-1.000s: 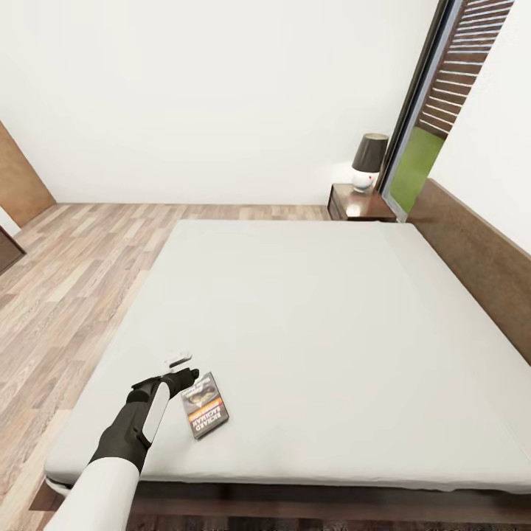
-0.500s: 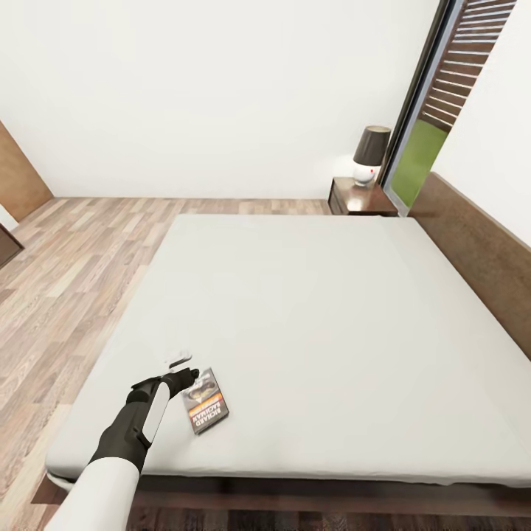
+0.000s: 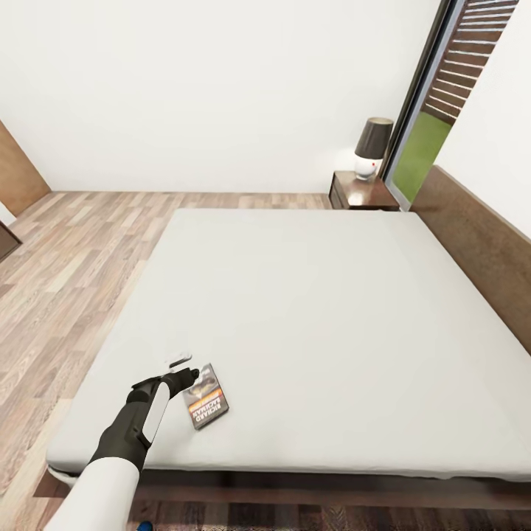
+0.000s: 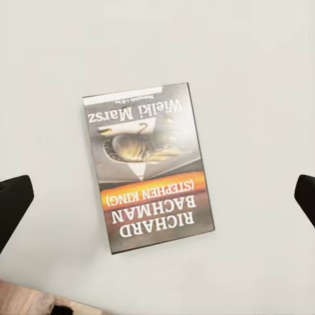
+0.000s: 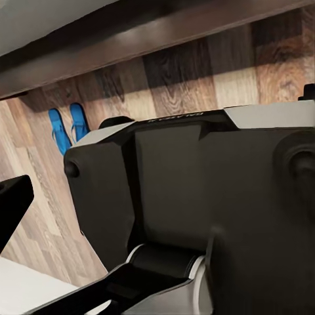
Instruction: In the bedroom, move the book from the bed onto either nightstand, and place the two sandals side by side next to the bed.
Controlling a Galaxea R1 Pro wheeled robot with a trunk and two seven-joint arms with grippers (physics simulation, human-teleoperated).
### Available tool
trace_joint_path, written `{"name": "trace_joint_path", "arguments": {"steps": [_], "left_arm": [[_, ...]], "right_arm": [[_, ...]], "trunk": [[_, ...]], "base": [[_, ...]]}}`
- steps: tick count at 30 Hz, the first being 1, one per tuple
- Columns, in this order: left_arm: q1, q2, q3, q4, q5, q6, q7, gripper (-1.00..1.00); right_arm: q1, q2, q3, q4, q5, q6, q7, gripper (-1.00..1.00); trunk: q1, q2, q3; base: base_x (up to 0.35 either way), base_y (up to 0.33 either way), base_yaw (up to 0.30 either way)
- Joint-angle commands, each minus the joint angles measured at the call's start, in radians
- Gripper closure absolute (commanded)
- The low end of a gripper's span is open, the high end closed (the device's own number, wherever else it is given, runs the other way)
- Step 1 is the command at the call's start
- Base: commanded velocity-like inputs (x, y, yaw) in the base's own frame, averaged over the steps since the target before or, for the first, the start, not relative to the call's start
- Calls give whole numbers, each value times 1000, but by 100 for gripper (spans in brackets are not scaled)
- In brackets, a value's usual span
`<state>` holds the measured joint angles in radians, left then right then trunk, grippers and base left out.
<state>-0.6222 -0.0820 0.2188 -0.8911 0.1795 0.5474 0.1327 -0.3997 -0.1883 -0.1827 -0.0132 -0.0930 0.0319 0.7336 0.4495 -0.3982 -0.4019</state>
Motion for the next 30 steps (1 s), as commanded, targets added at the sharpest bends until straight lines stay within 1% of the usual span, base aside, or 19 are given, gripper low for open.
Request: {"name": "trace_joint_path", "arguments": {"steps": [1,30], "left_arm": [[-1,-1,2,-2,11,5,7,-100],[-1,-2,1,-2,11,5,7,-100]], "right_arm": [[-1,0,2,1,-10,3,4,-100],[-1,0,2,1,-10,3,3,-100]], "trunk": [[0,-2,-3],[0,-2,-49]], "base": [[0,0,0],[0,0,0]]}}
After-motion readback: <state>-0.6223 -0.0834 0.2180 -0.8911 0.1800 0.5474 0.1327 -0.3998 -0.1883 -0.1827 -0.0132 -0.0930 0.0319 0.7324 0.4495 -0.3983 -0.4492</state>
